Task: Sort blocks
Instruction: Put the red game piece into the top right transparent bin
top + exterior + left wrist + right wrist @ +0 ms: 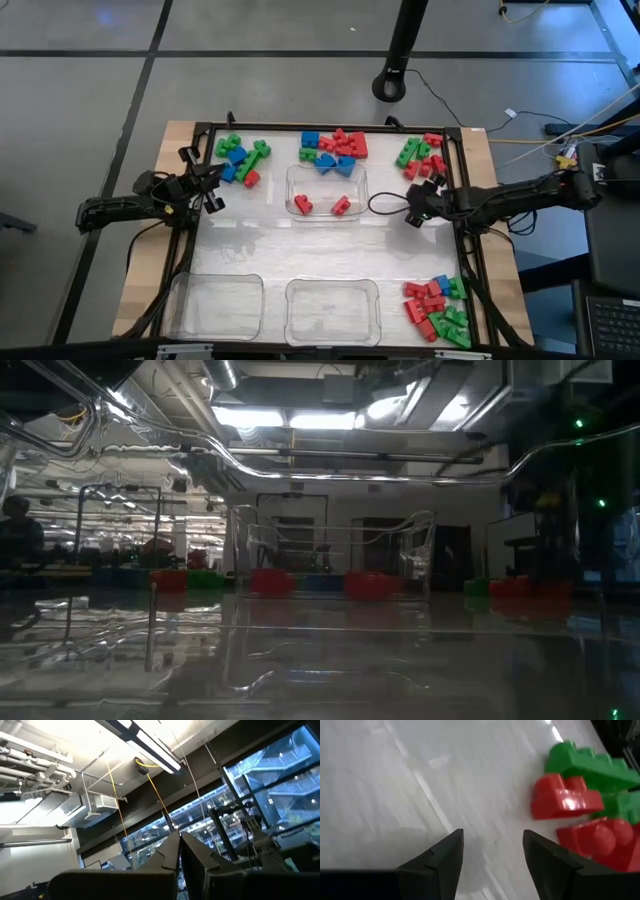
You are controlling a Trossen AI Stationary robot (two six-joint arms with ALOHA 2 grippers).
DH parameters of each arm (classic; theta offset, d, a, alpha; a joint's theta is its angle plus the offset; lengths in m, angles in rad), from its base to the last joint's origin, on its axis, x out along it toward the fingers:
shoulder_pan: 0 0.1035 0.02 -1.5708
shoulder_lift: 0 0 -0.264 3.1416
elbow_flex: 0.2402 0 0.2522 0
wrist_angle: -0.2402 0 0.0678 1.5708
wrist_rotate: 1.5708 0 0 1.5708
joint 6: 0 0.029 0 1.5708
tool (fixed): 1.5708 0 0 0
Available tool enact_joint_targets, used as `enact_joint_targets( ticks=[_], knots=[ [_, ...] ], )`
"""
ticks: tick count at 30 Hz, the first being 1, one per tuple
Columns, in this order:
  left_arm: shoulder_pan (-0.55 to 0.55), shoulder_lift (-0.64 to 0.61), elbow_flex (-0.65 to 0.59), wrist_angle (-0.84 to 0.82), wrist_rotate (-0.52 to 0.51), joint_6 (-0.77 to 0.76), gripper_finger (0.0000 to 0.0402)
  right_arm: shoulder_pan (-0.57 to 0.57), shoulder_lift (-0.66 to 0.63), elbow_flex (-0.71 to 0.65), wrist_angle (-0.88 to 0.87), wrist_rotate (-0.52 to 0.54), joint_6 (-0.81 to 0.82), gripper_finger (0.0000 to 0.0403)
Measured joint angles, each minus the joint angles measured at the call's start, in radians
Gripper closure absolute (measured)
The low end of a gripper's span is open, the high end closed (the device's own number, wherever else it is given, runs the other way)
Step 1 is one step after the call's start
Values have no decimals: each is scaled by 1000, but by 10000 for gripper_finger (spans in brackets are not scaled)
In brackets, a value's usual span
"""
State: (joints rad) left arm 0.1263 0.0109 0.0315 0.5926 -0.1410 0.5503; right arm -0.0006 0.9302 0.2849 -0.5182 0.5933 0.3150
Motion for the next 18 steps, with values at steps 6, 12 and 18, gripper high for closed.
enact_joint_targets(
  ticks=[6, 12, 18],
  knots=[
    [0, 0, 0, 1, 0, 7, 396, -7, 0, -58, 73, 72, 20, 198],
    [0, 0, 0, 2, 0, 27, 396, -112, 0, -92, 192, 62, -51, 198],
    [0, 0, 0, 2, 0, 27, 396, -242, 0, -117, 290, -32, -156, 198]
  ],
)
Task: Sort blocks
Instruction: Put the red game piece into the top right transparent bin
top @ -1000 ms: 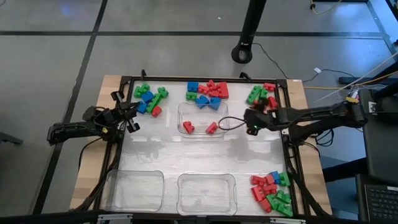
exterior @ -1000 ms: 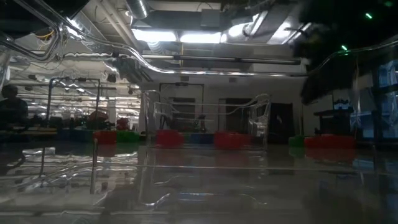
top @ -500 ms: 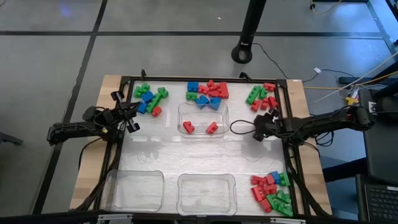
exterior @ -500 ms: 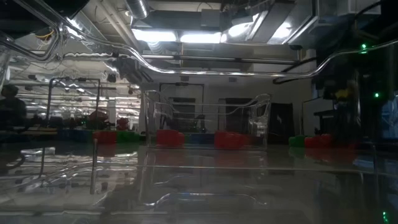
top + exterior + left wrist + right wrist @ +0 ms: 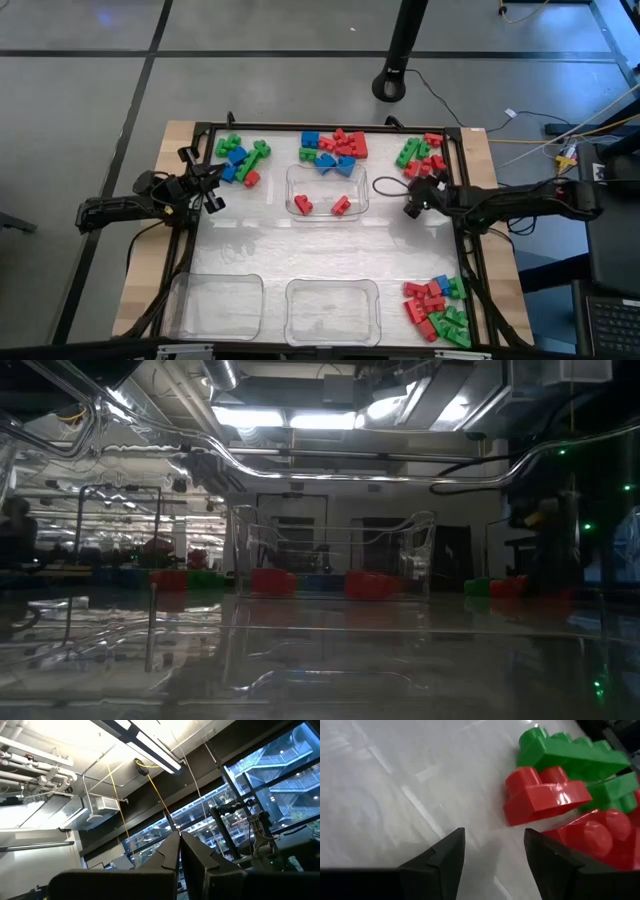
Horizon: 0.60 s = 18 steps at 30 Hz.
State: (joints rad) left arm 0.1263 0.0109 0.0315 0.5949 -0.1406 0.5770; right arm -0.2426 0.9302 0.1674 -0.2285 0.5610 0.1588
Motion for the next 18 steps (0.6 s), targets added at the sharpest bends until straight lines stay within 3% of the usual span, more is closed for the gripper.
enact_joint_targets(
  ticks=[18],
  knots=[
    [0, 0, 0, -3, 0, -19, 396, -245, 2, -1, 158, -219, -251, 198]
  ],
)
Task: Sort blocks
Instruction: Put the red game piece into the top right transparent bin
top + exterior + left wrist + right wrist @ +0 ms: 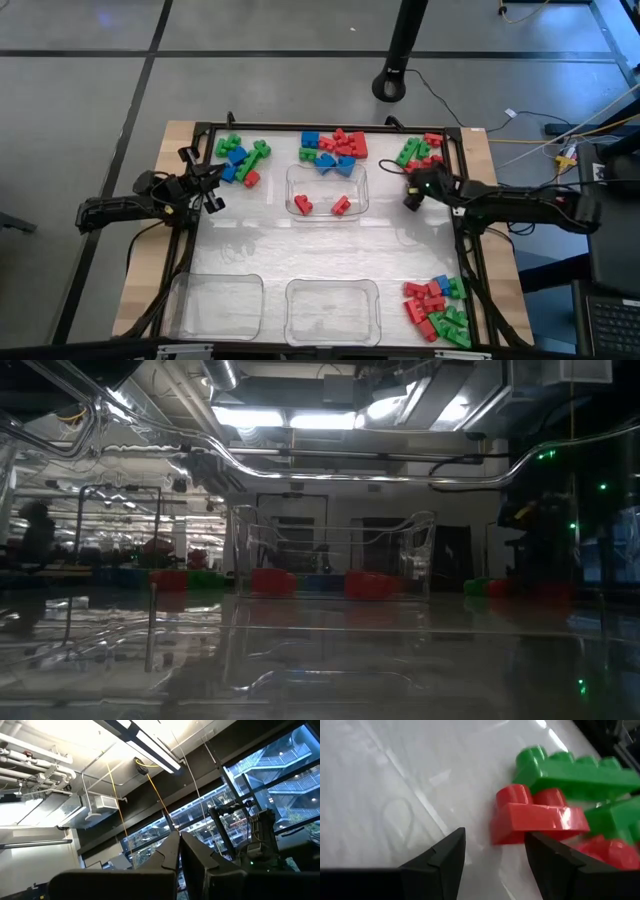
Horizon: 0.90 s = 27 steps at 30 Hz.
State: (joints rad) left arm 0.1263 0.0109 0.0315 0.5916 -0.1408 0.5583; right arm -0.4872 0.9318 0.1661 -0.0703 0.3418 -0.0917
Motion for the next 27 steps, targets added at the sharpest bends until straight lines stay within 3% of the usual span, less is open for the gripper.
enact_joint_targets(
  ticks=[20, 27],
  knots=[
    [0, 0, 0, 0, 0, 0, 396, -52, 10, 0, 92, -23, -97, 198],
    [0, 0, 0, 0, 0, 0, 396, -52, 95, 0, 154, -7, -102, 198]
  ],
)
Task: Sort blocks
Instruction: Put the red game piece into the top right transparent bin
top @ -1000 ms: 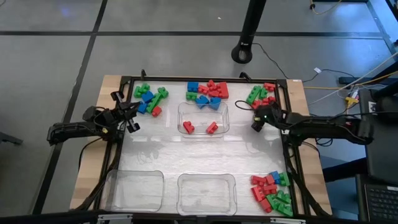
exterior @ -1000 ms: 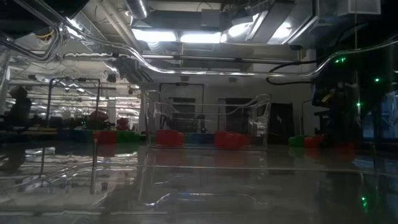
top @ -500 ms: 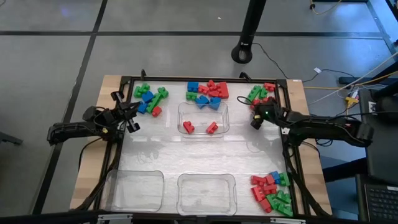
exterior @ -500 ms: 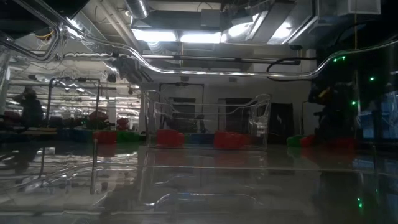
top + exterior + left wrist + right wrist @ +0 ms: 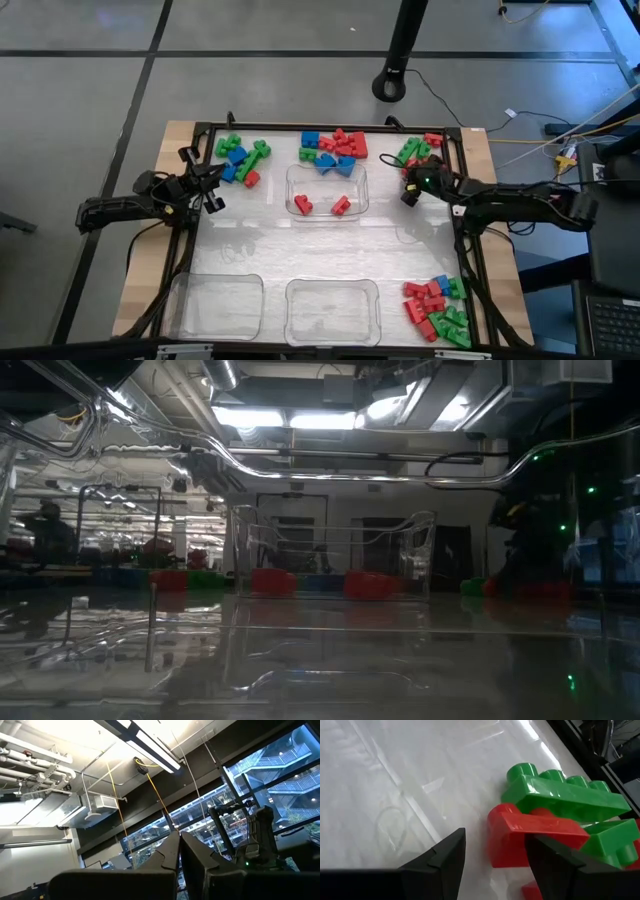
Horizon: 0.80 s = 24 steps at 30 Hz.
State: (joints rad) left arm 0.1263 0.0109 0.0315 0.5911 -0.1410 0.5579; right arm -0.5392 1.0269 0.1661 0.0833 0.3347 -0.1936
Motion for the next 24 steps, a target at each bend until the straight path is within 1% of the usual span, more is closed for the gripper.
enact_joint_targets(
  ticks=[5, 8, 11, 14, 18, 19, 21, 24],
  knots=[
    [0, 0, 0, 0, 0, 0, 396, 0, 65, 0, 75, 13, -26, 204],
    [0, 0, 0, 0, 0, 0, 396, 0, 91, 0, 94, 14, -41, 226],
    [0, 0, 0, -1, 0, 0, 396, 0, 103, 0, 95, 16, -50, 265],
    [0, 0, 0, -3, 0, 0, 396, 0, 103, 0, 95, 20, -62, 312],
    [0, 0, 0, -5, 0, 0, 396, 2, 103, 0, 94, 56, -79, 377],
    [0, 0, 0, -4, 0, 0, 396, 2, 103, 0, 95, 66, -82, 388],
    [0, 0, 0, -4, 0, 0, 396, 2, 103, 0, 96, 65, -104, 392],
    [0, 0, 0, -2, 0, 3, 396, 2, 100, 0, 96, 62, -111, 385]
  ],
)
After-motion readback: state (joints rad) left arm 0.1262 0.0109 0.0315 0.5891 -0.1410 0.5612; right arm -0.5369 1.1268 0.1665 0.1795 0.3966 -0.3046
